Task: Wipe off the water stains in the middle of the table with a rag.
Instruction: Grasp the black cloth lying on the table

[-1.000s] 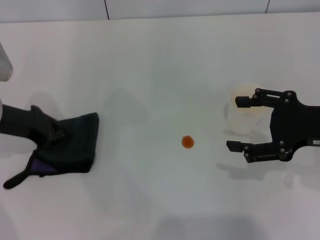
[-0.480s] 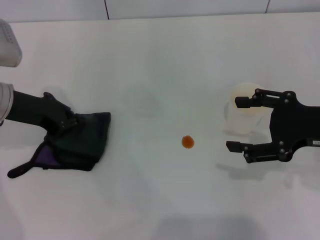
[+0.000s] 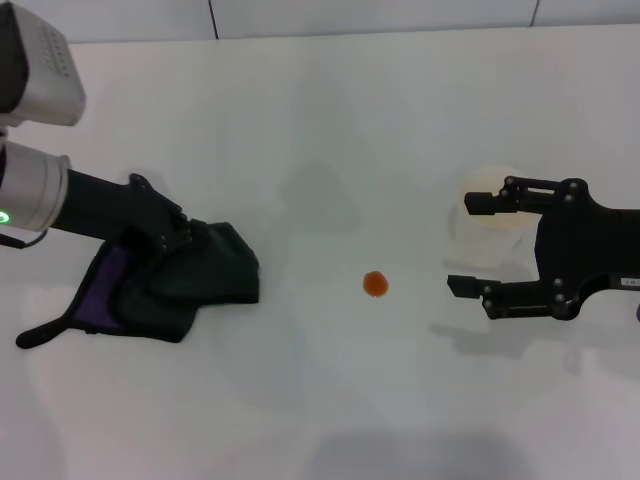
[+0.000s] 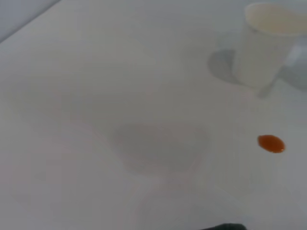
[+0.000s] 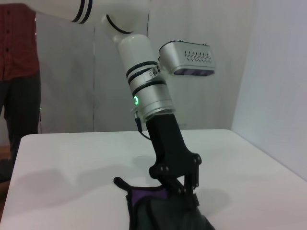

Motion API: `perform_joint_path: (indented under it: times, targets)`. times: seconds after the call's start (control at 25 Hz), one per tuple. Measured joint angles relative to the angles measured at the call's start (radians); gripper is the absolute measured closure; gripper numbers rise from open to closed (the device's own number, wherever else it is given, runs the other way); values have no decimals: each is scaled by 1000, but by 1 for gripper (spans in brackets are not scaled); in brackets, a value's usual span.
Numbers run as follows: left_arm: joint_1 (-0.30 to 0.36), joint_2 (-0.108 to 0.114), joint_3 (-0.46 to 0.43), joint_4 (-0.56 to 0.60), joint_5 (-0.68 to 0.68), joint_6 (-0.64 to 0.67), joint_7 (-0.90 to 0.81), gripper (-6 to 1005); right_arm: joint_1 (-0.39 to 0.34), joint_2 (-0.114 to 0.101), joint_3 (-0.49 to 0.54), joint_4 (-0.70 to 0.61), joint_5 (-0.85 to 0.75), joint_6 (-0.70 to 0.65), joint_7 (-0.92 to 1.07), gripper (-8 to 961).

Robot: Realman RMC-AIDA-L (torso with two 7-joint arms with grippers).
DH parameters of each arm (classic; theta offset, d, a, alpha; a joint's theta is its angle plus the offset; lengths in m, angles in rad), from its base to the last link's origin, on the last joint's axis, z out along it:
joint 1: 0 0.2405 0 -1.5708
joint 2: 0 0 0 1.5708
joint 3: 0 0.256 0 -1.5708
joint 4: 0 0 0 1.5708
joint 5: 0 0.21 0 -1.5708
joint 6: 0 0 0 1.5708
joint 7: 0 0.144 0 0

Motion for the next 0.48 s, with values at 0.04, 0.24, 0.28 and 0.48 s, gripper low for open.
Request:
perform_joint_path:
  times: [0.04, 0.24, 0.28, 0.48]
  targets:
    - [0, 0, 0, 0, 0, 0, 0, 978, 0, 0, 0, 0, 0, 0, 0, 101]
    - [2, -2, 5, 2, -1, 0, 0, 977, -2, 0, 0, 5, 3, -4, 1, 121]
    - [5, -2, 5, 5, -1, 1, 0, 977, -3, 0, 0, 8, 6, -5, 0, 128]
    - [17, 3, -3, 11, -10, 11, 5, 976, 0, 0, 4, 21, 16, -7, -1, 159]
